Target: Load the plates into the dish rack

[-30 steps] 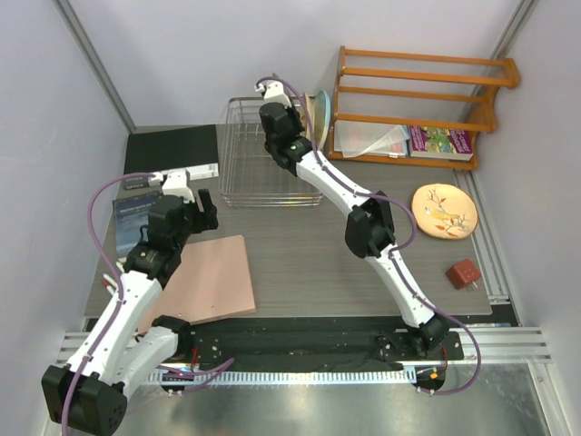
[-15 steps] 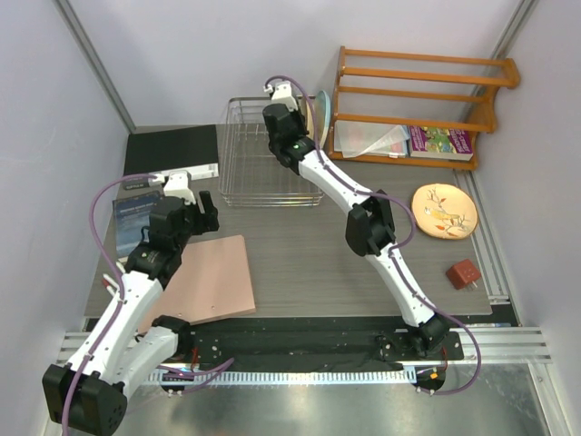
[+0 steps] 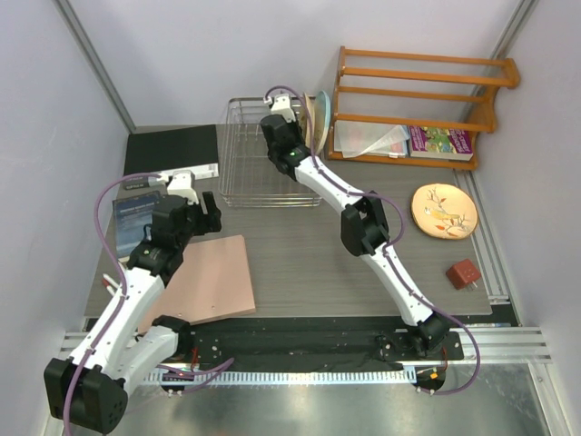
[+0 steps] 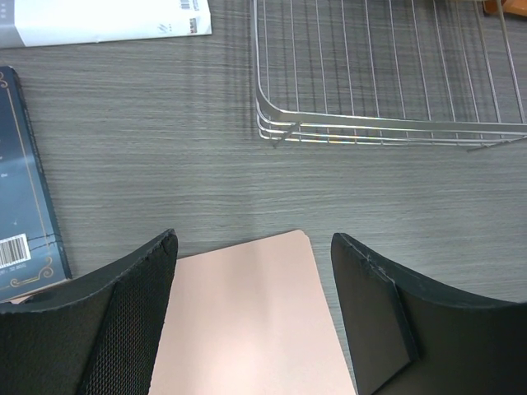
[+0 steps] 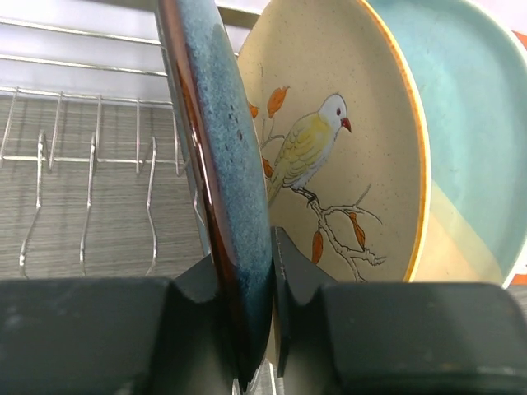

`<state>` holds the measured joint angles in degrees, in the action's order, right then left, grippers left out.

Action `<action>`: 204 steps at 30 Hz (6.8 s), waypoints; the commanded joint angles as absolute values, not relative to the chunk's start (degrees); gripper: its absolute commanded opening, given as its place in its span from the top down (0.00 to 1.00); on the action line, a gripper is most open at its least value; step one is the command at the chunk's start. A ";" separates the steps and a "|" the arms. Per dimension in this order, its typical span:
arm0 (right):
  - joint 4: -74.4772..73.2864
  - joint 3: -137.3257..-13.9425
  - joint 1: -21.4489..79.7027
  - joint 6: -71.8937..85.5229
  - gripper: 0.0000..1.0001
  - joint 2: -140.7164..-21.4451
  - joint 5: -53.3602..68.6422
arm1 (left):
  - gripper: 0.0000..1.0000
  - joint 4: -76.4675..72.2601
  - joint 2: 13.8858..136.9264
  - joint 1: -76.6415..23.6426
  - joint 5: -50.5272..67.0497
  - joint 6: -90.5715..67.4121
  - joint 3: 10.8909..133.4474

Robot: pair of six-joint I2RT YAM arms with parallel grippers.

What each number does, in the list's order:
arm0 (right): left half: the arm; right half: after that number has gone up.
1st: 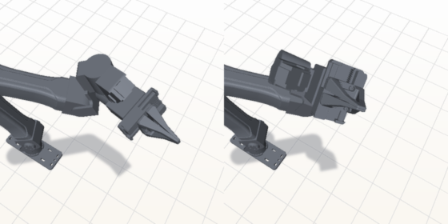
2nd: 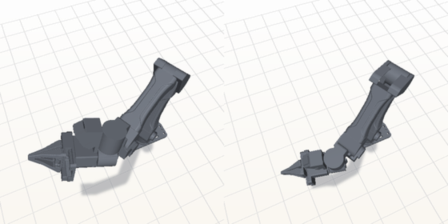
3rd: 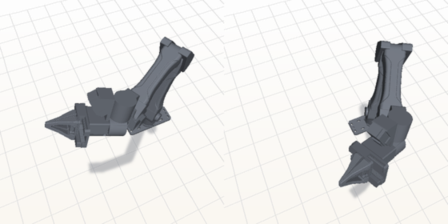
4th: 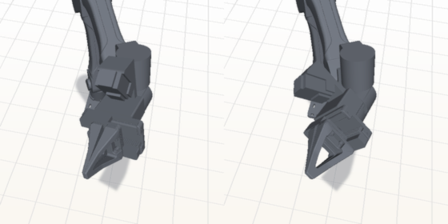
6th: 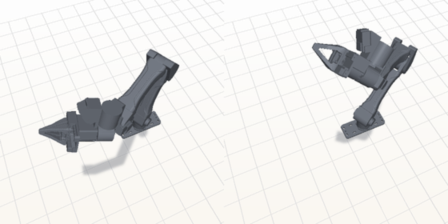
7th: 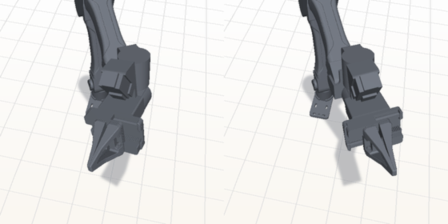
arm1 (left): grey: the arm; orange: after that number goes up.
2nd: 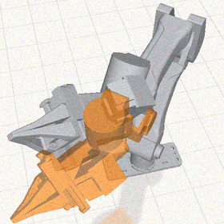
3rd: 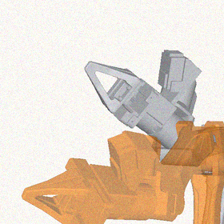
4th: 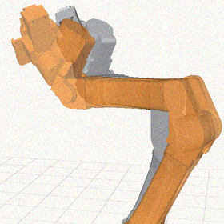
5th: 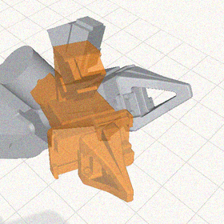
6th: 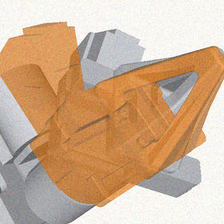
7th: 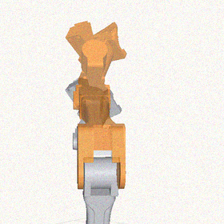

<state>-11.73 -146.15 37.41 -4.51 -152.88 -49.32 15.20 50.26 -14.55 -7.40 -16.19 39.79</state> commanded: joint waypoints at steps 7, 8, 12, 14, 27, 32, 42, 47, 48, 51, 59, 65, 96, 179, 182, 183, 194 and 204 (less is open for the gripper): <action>-2.98 -142.83 38.23 -6.24 0.63 -138.79 -48.26 | 0.25 11.34 49.66 -14.15 -5.80 -17.05 39.55; -3.60 -142.74 39.02 -6.15 0.63 -136.78 -47.82 | 0.25 11.16 49.57 -14.15 -5.89 -17.14 39.29; -4.04 -140.98 41.13 -7.55 0.58 -131.42 -46.84 | 0.25 10.64 49.04 -14.24 -5.36 -17.31 39.11; -4.22 -138.62 41.75 -8.78 0.58 -129.30 -47.46 | 0.25 10.63 48.96 -14.24 -4.66 -17.49 39.02; -6.68 -76.75 32.36 -32.63 0.25 -91.34 -33.10 | 0.27 9.49 50.00 -14.33 3.50 -19.34 39.20; -25.21 -75.33 17.97 -23.20 0.22 -87.55 -25.06 | 0.28 9.76 54.31 -15.03 10.80 -19.51 41.39; -24.26 -61.00 -2.10 -29.27 0.33 -86.48 -13.98 | 0.33 10.90 59.06 -18.63 14.32 -19.33 42.98; -23.73 -62.31 -8.87 -28.48 0.30 -91.84 -10.20 | 0.33 10.99 61.08 -21.00 15.73 -20.57 42.54; -23.90 -62.66 -10.01 -27.87 0.29 -93.15 -9.76 | 0.33 11.07 61.34 -21.18 15.82 -20.83 42.54; -23.73 -63.02 -10.28 -26.90 0.23 -93.00 -6.95 | 0.33 10.99 62.22 -21.27 15.21 -20.13 42.98; -17.67 -56.17 -1.68 -26.36 0.29 -85.53 -7.98 | 0.33 10.55 63.46 -21.27 13.45 -17.93 43.51; -12.31 -50.72 5.62 -26.37 0.41 -86.21 -16.33 | 0.33 10.02 63.63 -21.18 13.10 -17.84 44.12; 3.78 -49.48 9.40 -29.00 0.72 -99.67 -33.74 | 0.30 10.02 60.82 -18.81 11.78 -17.49 42.80; -47.26 -62.65 4.75 -12.47 0.38 -96.31 47.63 | 0.36 -20.13 88.58 -35.86 9.75 -45.53 35.42; -50.35 -64.85 3.61 -16.08 0.37 -101.94 48.69 | 0.40 -20.83 91.31 -36.91 11.07 -45.18 37.35; -51.06 -65.30 3.26 -17.04 0.38 -103.08 49.04 | 0.41 -20.83 92.01 -37.52 11.25 -45.09 37.70; -55.02 -65.66 0.70 -23.11 0.37 -113.46 55.36 | 0.67 -20.21 96.68 -39.29 13.71 -45.97 40.17; -37.46 -60.30 0.70 -6.26 0.40 -113.29 58.80 | 1.00 -17.50 99.31 -40.78 13.80 -45.97 42.53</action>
<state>-49.65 -62.48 0.54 -15.09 -114.87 57.58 -20.14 97.01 -39.20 14.61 -48.86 40.47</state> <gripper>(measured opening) 0.613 0.035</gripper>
